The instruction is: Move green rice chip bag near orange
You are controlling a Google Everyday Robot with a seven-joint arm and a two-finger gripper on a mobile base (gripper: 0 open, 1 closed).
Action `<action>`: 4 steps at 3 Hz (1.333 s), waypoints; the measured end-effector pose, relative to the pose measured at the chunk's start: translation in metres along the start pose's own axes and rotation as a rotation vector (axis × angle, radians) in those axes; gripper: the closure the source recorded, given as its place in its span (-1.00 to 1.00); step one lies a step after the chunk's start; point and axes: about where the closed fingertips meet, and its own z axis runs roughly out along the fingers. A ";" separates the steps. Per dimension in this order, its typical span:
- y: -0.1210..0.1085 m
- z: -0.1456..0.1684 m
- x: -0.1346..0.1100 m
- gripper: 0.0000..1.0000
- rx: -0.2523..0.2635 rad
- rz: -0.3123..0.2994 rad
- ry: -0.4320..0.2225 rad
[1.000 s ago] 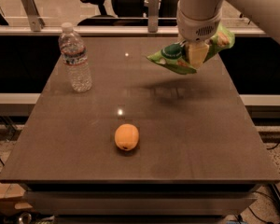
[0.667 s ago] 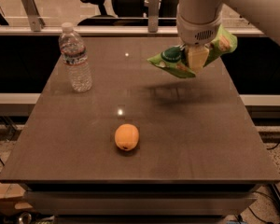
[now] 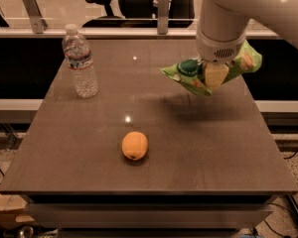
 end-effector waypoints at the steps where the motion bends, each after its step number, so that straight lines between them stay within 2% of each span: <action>1: 0.016 -0.001 0.003 1.00 0.018 0.046 -0.011; 4: 0.051 0.006 0.006 1.00 0.044 0.146 -0.051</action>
Offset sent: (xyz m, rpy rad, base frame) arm -0.0431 -0.0049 -0.0139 0.0688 -0.0517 -0.0972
